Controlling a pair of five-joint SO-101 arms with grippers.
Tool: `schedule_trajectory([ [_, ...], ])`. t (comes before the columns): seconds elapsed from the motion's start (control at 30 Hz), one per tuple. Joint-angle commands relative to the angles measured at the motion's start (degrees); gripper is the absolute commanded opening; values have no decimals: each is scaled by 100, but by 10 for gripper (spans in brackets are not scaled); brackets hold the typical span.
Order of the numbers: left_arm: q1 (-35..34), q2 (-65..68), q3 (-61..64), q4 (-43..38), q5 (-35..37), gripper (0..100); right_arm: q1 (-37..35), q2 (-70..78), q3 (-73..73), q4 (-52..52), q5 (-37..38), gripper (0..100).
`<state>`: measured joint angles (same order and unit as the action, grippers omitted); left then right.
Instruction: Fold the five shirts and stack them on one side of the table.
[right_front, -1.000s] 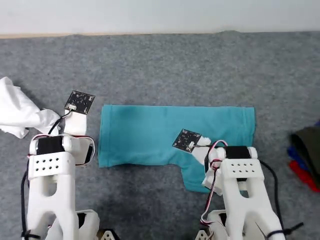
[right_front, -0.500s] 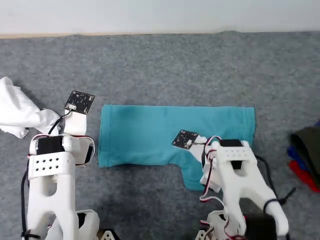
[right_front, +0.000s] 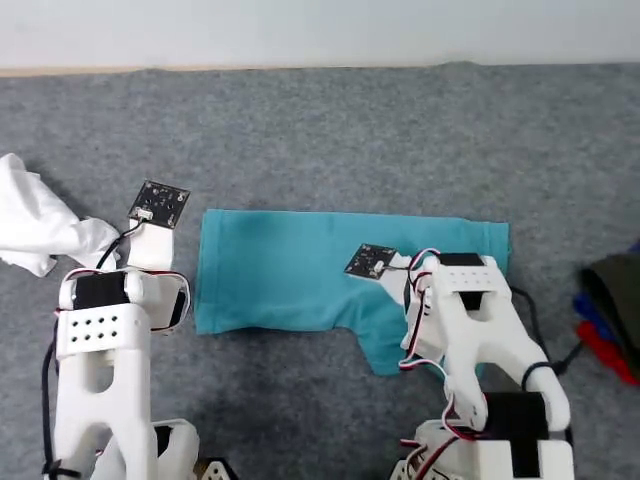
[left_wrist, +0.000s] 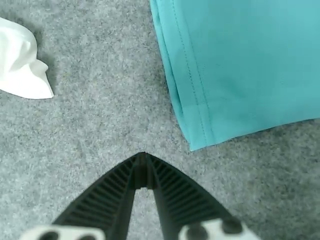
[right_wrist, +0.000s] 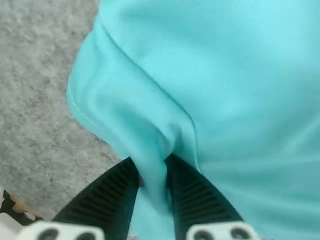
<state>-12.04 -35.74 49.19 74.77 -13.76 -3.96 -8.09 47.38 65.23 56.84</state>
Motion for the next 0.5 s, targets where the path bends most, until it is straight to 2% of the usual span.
schedule_trajectory([
  [0.0,-9,-141,-48,-79,-62,3,13,-119,-607,251,70,43],
  [0.23,9,-141,-75,-79,-62,3,22,-110,-1662,936,70,42],
  [0.47,9,-149,-75,-79,-70,3,22,-110,-1758,1701,88,46],
])
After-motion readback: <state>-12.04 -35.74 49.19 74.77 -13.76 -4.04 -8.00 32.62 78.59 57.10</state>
